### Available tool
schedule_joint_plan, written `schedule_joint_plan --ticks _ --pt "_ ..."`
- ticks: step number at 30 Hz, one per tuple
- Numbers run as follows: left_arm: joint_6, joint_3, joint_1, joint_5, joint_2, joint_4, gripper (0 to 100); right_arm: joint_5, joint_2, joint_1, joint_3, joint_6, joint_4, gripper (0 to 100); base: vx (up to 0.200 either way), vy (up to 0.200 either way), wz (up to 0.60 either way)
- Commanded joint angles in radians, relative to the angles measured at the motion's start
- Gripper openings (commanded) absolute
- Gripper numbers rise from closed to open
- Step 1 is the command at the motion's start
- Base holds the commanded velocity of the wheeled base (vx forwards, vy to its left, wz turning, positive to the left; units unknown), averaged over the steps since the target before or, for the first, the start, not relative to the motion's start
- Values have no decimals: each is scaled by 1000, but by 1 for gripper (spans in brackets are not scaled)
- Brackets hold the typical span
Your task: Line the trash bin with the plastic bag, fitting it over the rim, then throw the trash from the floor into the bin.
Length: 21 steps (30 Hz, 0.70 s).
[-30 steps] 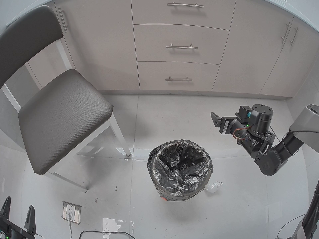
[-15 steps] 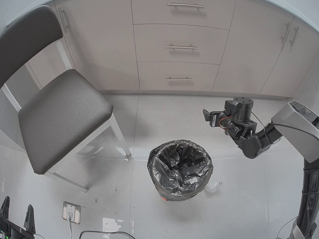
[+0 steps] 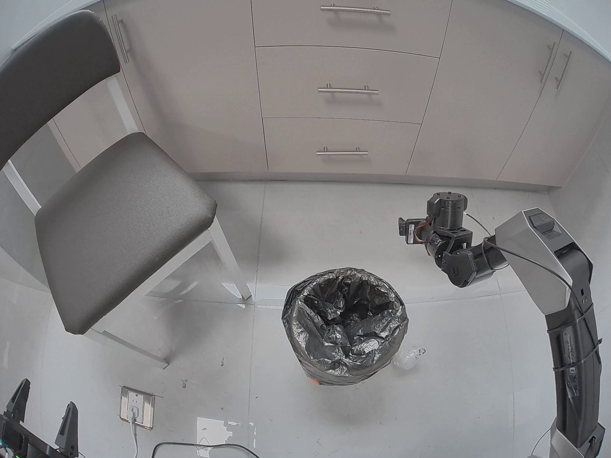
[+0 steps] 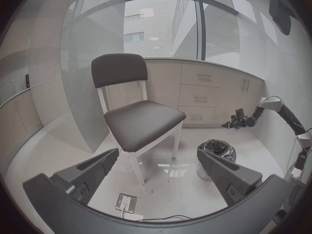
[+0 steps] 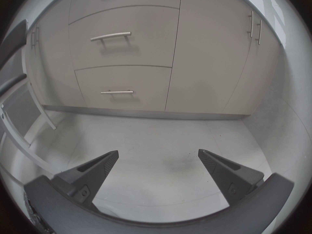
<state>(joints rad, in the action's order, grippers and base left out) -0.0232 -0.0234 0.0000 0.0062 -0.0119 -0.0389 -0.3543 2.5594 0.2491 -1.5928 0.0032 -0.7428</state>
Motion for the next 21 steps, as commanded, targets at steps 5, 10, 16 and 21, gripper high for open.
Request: schedule_joint_plan --ticks 5,10,16,21 --pt "-4 5 0 -8 7 1 100 -8 165 -25 -227 -42 123 100 0 0 0" --pt "-4 5 0 -8 10 2 100 -15 272 -45 -368 -88 180 100 0 0 0" --pt "-6 5 0 -6 9 4 100 -22 369 -68 -407 -141 250 100 0 0 0" --pt "-6 5 0 -6 10 4 100 -22 433 -77 -407 -147 390 100 0 0 0"
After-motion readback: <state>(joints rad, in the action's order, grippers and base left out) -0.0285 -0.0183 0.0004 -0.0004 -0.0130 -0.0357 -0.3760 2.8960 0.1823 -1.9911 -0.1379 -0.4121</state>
